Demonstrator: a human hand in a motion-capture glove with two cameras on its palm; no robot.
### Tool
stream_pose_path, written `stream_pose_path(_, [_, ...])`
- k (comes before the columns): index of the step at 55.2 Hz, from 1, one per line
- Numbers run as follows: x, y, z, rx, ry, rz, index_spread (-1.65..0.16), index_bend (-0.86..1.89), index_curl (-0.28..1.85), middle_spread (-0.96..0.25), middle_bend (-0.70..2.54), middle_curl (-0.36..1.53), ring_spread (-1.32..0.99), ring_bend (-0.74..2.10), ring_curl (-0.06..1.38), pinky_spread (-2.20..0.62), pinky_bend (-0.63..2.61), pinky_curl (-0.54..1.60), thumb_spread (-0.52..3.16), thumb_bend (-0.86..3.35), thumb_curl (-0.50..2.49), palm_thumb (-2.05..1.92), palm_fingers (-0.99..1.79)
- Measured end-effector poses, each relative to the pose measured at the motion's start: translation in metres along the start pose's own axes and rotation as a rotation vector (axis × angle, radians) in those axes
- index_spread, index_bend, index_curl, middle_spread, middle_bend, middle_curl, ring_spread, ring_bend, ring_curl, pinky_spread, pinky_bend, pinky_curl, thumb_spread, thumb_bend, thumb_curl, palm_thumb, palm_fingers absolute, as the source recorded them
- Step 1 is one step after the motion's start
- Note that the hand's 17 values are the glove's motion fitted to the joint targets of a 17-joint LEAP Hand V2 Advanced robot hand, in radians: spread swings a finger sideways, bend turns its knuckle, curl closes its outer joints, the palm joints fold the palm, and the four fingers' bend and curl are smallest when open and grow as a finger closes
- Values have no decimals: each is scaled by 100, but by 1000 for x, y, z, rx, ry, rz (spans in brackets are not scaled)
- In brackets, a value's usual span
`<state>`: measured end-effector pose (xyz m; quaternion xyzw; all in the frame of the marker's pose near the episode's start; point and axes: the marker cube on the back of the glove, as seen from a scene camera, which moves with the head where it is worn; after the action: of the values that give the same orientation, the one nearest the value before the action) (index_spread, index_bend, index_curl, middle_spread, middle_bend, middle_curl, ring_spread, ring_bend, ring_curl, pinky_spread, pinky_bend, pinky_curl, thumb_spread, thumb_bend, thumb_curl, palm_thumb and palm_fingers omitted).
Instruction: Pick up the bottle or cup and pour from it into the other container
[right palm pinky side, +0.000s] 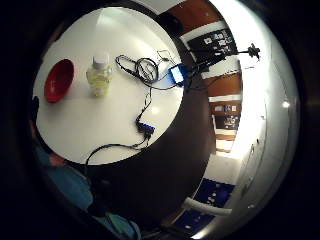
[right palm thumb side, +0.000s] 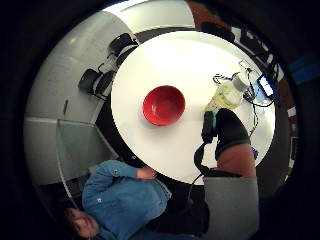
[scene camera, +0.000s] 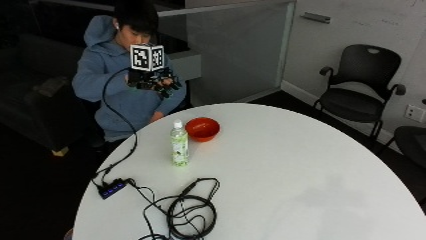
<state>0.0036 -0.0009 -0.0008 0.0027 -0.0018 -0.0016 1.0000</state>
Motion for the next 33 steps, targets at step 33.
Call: stream_pose_path(33, [64,18,13,36,-216,50,-36,17,26,1,18,19,18,37,20,24,43,19,108,20,36,67,18])
